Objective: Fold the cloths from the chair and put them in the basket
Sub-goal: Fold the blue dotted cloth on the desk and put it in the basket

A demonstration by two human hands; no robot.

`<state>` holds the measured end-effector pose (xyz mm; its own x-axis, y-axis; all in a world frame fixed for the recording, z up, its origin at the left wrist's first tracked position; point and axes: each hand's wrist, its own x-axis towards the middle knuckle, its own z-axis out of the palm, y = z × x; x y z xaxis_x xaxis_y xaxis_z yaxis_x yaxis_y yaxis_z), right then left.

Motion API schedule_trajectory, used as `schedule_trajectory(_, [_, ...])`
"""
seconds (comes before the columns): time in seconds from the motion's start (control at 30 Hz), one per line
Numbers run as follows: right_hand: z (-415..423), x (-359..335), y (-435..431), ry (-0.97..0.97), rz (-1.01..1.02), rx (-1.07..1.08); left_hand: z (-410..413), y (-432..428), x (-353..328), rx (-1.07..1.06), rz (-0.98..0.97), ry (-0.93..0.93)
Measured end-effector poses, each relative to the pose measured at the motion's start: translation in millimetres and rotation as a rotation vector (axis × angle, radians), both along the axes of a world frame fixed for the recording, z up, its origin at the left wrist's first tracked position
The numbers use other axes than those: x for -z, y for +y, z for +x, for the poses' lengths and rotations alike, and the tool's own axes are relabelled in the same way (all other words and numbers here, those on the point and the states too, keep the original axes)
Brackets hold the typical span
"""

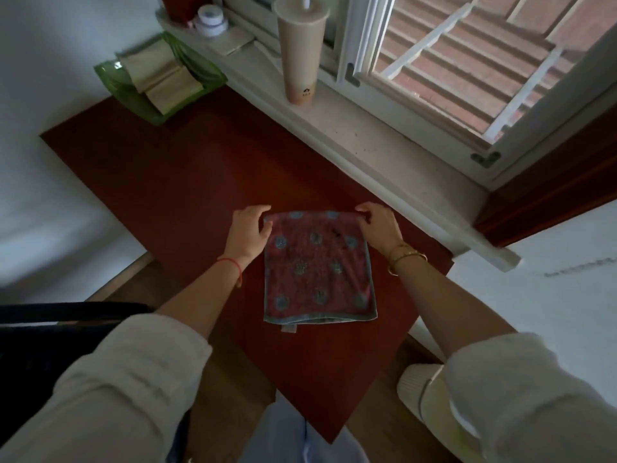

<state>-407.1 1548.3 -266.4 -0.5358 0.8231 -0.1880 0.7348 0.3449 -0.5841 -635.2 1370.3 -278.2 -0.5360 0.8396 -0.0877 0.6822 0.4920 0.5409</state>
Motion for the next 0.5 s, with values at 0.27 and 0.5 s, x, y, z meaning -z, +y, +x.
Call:
schedule_trajectory(0.27, [-18, 15, 5, -0.131, 0.029, 0.026, -14, 23, 17, 0.006, -0.145, -0.026])
schedule_trajectory(0.5, [-18, 1, 8, -0.086, 0.061, 0.066, -18, 26, 5, -0.125, -0.067, -0.118])
